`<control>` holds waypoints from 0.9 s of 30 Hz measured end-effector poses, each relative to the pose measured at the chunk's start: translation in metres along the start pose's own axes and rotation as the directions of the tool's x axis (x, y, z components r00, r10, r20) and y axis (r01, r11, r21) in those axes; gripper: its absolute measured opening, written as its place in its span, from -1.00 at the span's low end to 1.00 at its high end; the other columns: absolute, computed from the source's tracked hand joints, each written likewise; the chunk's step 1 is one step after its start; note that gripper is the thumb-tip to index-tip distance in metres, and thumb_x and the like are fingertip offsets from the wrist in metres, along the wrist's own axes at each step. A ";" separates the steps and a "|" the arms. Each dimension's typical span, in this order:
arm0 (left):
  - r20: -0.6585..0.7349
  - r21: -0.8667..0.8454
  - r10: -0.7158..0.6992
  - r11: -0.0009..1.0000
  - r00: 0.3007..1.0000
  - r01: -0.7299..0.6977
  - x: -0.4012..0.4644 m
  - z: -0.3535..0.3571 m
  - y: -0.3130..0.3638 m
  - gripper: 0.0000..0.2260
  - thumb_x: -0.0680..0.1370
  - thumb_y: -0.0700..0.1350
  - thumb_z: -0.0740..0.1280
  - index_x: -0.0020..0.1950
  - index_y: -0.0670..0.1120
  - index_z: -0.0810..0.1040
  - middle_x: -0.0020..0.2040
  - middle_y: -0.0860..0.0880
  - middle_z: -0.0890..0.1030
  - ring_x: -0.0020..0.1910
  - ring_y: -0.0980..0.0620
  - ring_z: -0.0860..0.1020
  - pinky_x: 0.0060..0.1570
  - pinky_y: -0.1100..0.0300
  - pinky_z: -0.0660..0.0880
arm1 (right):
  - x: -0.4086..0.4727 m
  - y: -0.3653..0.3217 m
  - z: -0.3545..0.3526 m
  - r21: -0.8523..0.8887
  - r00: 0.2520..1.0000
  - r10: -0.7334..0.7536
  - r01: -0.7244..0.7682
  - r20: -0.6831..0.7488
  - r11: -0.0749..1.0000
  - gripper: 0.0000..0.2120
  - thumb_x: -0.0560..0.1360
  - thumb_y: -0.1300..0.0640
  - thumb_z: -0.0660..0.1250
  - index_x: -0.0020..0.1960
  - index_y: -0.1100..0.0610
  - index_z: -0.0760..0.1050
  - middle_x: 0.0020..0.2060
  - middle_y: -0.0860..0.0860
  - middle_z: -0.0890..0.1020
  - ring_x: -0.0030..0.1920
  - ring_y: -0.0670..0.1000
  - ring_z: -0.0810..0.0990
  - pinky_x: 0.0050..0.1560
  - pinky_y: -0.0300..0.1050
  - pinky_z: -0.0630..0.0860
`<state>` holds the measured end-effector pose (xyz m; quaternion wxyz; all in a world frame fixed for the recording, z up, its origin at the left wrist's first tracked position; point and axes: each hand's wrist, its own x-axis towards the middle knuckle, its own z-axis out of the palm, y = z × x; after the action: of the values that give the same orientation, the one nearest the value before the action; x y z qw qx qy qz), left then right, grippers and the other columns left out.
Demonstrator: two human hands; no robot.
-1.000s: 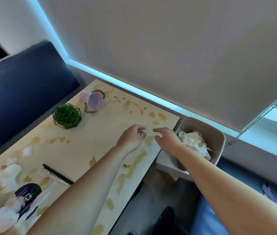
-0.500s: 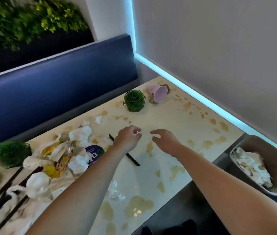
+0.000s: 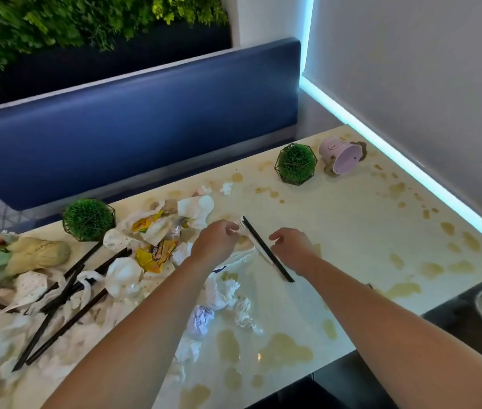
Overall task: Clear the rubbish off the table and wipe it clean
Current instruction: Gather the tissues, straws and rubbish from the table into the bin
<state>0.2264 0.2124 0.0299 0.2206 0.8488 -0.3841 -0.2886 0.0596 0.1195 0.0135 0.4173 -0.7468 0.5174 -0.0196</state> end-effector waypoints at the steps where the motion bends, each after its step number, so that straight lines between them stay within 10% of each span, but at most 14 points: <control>1: -0.002 -0.013 -0.009 1.000 1.000 0.009 0.000 0.000 -0.003 -0.81 0.59 0.00 0.25 0.19 0.08 0.53 0.07 0.09 0.57 -0.08 0.02 0.58 -0.12 0.14 0.49 | 0.002 0.002 0.004 0.000 1.000 0.018 -0.018 0.000 1.000 -0.68 0.50 0.25 0.25 0.20 0.04 0.55 0.13 0.00 0.56 -0.08 0.00 0.53 -0.28 -0.18 0.47; 4: 0.002 -0.025 -0.037 0.999 0.999 0.037 -0.002 0.007 -0.010 -0.80 0.58 -0.02 0.23 0.17 0.10 0.54 0.02 0.10 0.60 -0.09 0.06 0.59 -0.05 0.09 0.56 | 0.007 0.010 0.013 -0.072 0.999 0.046 -0.044 0.019 0.996 -0.72 0.47 0.25 0.32 0.16 0.06 0.52 0.10 0.05 0.57 0.00 0.07 0.59 -0.07 -0.07 0.57; 11: 0.030 0.132 -0.098 0.987 0.995 0.093 -0.003 0.029 -0.014 -0.77 0.58 0.04 0.26 0.23 0.13 0.53 0.09 0.16 0.57 0.13 0.05 0.53 0.22 0.02 0.39 | 0.006 0.032 0.023 -0.135 0.987 0.126 -0.112 0.100 0.985 -0.71 0.43 0.28 0.31 0.11 0.06 0.41 -0.10 0.06 0.56 -0.31 0.14 0.62 -0.43 -0.14 0.51; 27: 0.024 0.302 -0.258 0.923 0.966 0.239 0.031 0.068 0.009 -0.73 0.56 0.22 0.19 -0.03 0.05 0.51 -0.11 0.03 0.61 0.01 -0.06 0.59 -0.05 0.12 0.39 | 0.037 0.034 -0.007 -0.097 0.980 0.112 -0.097 0.162 0.991 -0.68 0.39 0.08 0.30 0.11 -0.01 0.33 -0.07 -0.01 0.52 -0.27 0.19 0.66 -0.52 -0.19 0.42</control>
<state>0.1936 0.1729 -0.0246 0.0401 0.9045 -0.3193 -0.2799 0.0477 0.0819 -0.0193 0.4261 -0.7354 0.5196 0.0881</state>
